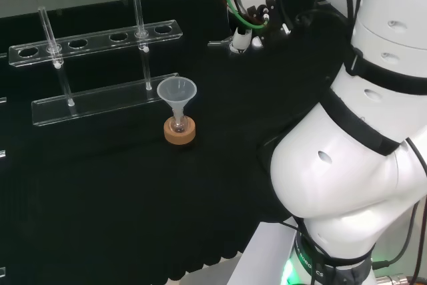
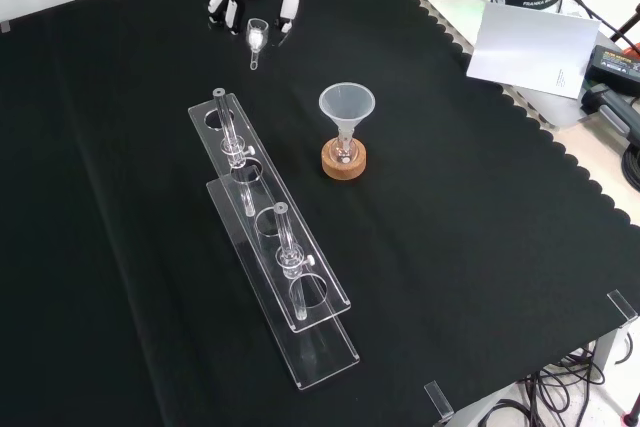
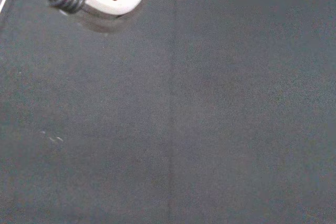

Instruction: Pour all the NaCl from the weighing funnel into the round-bottom flask.

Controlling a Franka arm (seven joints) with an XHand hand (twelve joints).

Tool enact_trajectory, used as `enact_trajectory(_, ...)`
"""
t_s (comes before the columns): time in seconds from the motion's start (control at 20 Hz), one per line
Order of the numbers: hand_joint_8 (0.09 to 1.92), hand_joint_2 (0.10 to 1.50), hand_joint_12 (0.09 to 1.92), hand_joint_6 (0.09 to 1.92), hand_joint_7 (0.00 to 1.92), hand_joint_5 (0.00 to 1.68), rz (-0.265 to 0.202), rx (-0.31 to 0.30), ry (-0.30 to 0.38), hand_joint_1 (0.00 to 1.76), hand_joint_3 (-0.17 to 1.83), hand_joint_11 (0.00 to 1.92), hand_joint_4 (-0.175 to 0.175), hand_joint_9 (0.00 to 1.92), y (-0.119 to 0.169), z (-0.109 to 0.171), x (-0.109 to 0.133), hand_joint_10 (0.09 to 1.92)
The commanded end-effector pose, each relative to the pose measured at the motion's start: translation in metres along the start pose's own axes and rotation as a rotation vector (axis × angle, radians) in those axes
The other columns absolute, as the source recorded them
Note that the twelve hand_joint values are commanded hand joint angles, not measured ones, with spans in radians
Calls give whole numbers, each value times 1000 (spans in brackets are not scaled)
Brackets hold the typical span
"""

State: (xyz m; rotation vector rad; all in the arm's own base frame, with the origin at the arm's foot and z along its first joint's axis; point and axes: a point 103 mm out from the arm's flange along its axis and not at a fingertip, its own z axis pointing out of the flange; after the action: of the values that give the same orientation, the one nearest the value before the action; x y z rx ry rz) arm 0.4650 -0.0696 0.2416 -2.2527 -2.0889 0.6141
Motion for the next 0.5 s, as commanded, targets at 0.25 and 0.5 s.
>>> enact_trajectory(0.25,695,732,1059,518,574,1319,-2,-28,-18,1122,482,867,175,1023,-70,-27,34,376)
enact_trajectory(0.5,695,732,1057,517,572,1320,-3,-33,-47,1122,481,871,175,1025,-98,-34,49,373)
